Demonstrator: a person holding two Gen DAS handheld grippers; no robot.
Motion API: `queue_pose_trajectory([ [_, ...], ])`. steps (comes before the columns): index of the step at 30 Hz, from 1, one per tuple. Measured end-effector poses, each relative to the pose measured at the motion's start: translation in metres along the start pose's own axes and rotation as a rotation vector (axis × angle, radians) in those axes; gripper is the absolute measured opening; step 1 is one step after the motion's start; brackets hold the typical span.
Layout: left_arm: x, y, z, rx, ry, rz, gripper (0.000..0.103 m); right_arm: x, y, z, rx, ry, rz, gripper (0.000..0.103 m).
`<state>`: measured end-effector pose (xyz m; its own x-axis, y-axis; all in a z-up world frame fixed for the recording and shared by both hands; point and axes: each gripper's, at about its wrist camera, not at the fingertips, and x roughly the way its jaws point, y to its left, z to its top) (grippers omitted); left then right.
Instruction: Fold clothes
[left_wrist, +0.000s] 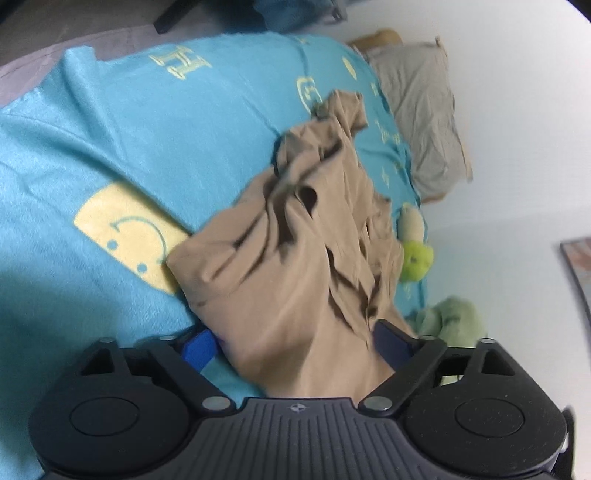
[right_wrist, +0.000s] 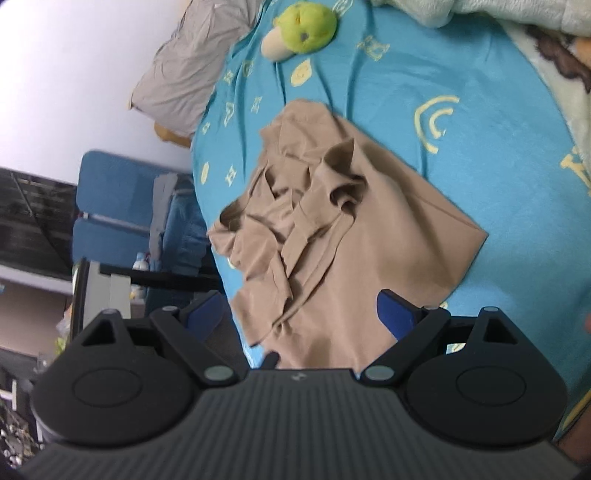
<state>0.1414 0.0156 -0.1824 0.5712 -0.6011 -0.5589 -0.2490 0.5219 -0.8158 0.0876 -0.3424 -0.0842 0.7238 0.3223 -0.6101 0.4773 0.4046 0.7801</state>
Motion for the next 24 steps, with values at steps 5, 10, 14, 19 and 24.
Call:
queue_pose_trajectory([
  [5, -0.004, 0.009, 0.004, -0.011, -0.052, 0.02, 0.049, 0.019, -0.019, -0.005, 0.061, 0.065, -0.008, 0.092],
  [10, -0.015, 0.018, 0.006, -0.036, -0.076, 0.019, 0.022, 0.039, -0.037, -0.01, 0.133, 0.126, 0.001, 0.092],
  [14, -0.024, 0.002, 0.005, 0.017, -0.128, -0.035, 0.015, 0.054, -0.051, -0.013, 0.187, 0.163, 0.0, 0.092],
  [19, -0.04, -0.014, 0.002, 0.024, -0.177, -0.173, 0.013, 0.059, -0.063, -0.005, 0.205, 0.1, -0.07, 0.085],
  [24, -0.044, -0.021, 0.0, 0.045, -0.188, -0.165, 0.013, 0.054, -0.062, 0.005, 0.173, 0.021, -0.078, 0.038],
])
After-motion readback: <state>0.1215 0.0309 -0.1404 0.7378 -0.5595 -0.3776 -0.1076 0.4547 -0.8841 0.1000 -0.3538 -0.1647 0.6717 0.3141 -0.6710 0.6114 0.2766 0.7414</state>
